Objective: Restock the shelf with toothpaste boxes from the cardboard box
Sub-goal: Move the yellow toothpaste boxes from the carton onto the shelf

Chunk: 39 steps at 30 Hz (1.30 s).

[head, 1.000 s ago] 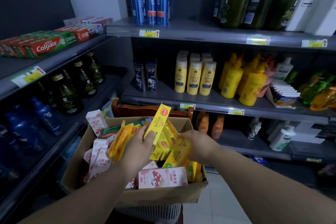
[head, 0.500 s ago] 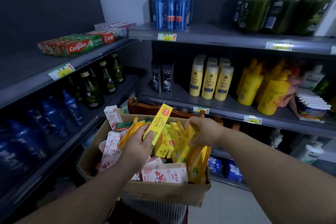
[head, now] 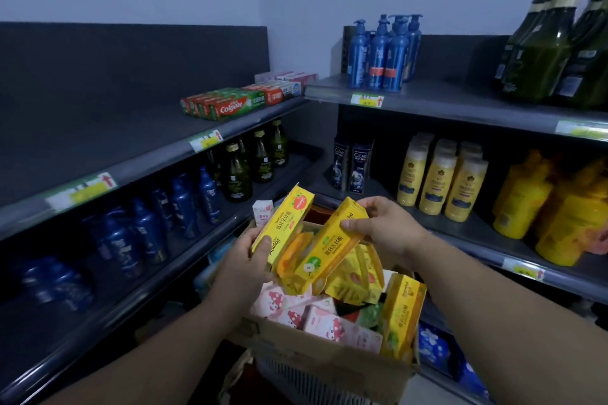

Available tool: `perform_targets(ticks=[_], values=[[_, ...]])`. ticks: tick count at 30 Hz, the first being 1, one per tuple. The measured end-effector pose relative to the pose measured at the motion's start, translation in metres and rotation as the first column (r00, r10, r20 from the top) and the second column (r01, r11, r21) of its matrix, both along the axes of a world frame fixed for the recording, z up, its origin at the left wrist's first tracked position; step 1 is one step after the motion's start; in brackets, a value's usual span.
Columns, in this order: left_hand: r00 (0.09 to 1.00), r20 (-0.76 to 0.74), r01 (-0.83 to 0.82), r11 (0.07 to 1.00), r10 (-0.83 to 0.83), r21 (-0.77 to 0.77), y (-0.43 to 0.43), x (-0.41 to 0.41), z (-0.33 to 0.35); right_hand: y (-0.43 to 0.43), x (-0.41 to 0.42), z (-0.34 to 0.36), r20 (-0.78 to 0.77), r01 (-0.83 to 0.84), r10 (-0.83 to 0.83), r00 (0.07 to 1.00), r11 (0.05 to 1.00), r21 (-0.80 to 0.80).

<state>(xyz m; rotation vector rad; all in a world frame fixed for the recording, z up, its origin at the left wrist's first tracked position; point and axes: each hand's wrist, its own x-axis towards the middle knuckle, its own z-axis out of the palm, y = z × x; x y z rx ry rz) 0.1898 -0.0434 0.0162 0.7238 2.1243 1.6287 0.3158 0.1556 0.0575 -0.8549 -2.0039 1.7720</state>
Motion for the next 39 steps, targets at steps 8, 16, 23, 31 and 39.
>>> perform_targets(ticks=[8, 16, 23, 31, 39], values=[[0.974, 0.031, -0.228, 0.971, 0.226, 0.073, -0.086, -0.027, 0.018, -0.082, -0.065, 0.012, -0.169, -0.144, 0.098, 0.981, 0.947, -0.288], [0.876, -0.056, -0.468, 0.871, 0.480, 0.150, -0.253, -0.045, 0.044, -0.233, -0.136, 0.042, -0.230, -0.293, 0.225, 0.947, 0.899, -0.325], [0.713, -0.154, -0.649, 0.727, 0.684, 0.224, -0.455, -0.026, 0.082, -0.417, -0.181, 0.073, -0.287, -0.508, 0.436, 0.853, 0.820, -0.264], [0.483, -0.253, -0.829, 0.531, 0.838, 0.175, -0.677, 0.014, 0.104, -0.631, -0.207, 0.098, -0.319, -0.707, 0.638, 0.701, 0.680, -0.195], [0.298, -0.260, -0.935, 0.336, 0.918, 0.113, -0.807, 0.022, 0.116, -0.767, -0.227, 0.119, -0.325, -0.816, 0.754, 0.571, 0.565, -0.121]])
